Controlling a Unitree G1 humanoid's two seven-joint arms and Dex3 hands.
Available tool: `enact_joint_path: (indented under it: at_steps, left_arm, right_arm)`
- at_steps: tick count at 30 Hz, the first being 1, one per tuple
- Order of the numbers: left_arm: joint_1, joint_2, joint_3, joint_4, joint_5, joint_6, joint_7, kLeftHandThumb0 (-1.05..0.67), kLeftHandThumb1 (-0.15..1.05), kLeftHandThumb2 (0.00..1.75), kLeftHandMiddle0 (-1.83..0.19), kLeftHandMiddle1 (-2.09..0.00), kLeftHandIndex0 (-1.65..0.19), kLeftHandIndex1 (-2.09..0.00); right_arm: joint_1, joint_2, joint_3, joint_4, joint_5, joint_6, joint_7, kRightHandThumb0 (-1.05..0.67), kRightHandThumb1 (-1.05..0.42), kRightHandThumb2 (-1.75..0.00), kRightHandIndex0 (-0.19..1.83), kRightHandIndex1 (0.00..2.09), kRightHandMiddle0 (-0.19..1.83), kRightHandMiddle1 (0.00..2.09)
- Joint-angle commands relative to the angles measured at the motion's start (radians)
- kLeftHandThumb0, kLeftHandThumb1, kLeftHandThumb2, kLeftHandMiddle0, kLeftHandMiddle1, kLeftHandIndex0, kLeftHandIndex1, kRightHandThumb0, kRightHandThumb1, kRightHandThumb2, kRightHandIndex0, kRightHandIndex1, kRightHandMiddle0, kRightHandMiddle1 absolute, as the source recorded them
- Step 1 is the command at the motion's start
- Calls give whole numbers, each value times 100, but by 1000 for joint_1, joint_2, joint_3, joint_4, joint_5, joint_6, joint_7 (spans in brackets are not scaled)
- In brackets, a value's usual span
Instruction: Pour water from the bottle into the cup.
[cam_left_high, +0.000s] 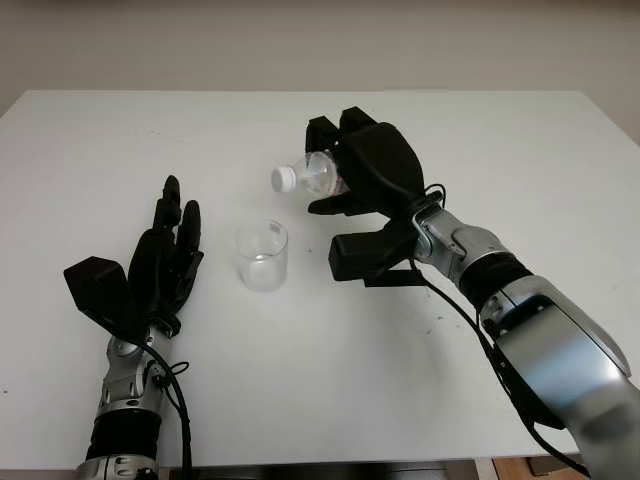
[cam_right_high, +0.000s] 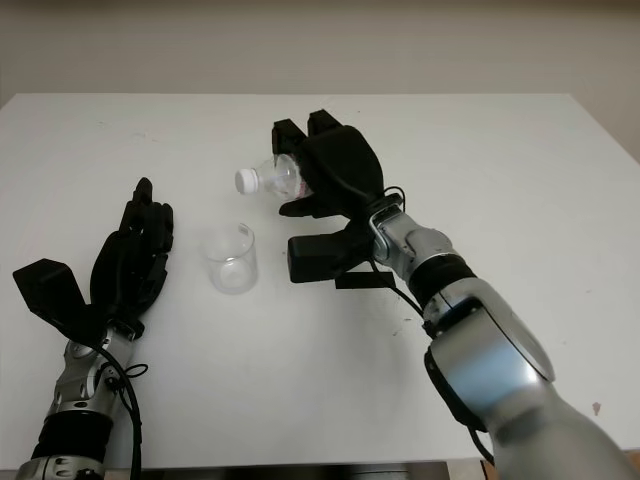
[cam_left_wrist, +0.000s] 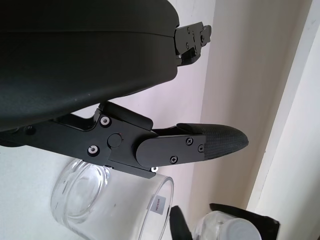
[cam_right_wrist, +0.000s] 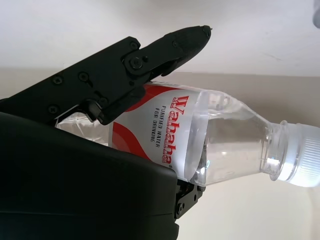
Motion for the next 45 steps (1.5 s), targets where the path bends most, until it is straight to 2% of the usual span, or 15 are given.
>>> enact_joint_path:
  at_steps: [1, 6, 13, 16, 19, 22, 25, 27, 31, 45]
  left_arm:
    - [10, -5, -3, 29, 4, 0, 1, -74, 105, 46, 17, -5, 19, -5]
    - [1, -7, -5, 43, 8, -12, 4, -74, 105, 47, 17, -5, 18, -6]
    - [0, -9, -6, 43, 6, -16, 1, -74, 105, 47, 17, -5, 19, -5]
    - [1, -12, -6, 43, 7, -20, 6, -74, 105, 48, 18, -5, 19, -4]
    - [-1, -16, -5, 45, 5, -21, 11, -74, 105, 47, 17, -5, 19, -4]
    - [-4, -17, -5, 54, 4, -28, 8, -74, 105, 46, 17, -5, 19, -4]
    - [-7, -18, -7, 63, 5, -39, 2, -74, 105, 47, 18, -5, 19, -4]
    - [-10, -19, -7, 67, 4, -41, 3, -74, 105, 47, 18, -5, 18, -4]
    - [-10, -18, -5, 72, -3, -39, -6, -75, 105, 47, 19, -5, 19, -4]
    - [1, -17, -4, 52, -2, -28, 4, -75, 105, 46, 18, -5, 19, -3]
  right_arm:
    - [-49, -8, 18, 9, -15, -6, -21, -43, -105, -22, 132, 209, 88, 209]
    - [-86, -1, 87, 27, -83, -8, -103, -44, -105, -18, 129, 209, 86, 209]
    - [-124, 12, 154, 41, -138, 17, -121, -45, -105, -17, 131, 209, 81, 209]
    - [-134, 15, 184, 42, -167, 44, -151, -47, -105, -14, 131, 209, 75, 209]
    - [-141, 16, 209, 45, -191, 64, -179, -49, -105, -16, 130, 209, 61, 209]
    - [-149, 15, 238, 47, -222, 90, -214, -50, -105, -16, 129, 209, 57, 209]
    - [-166, 4, 294, 45, -287, 129, -259, -52, -104, -11, 121, 209, 44, 200]
    - [-172, 1, 313, 43, -309, 142, -277, -53, -102, -8, 118, 209, 45, 194]
    - [-175, 2, 331, 38, -326, 170, -285, -51, -105, -11, 119, 209, 48, 208]
    - [-164, -2, 314, 27, -293, 150, -287, -52, -105, -13, 117, 209, 43, 205]
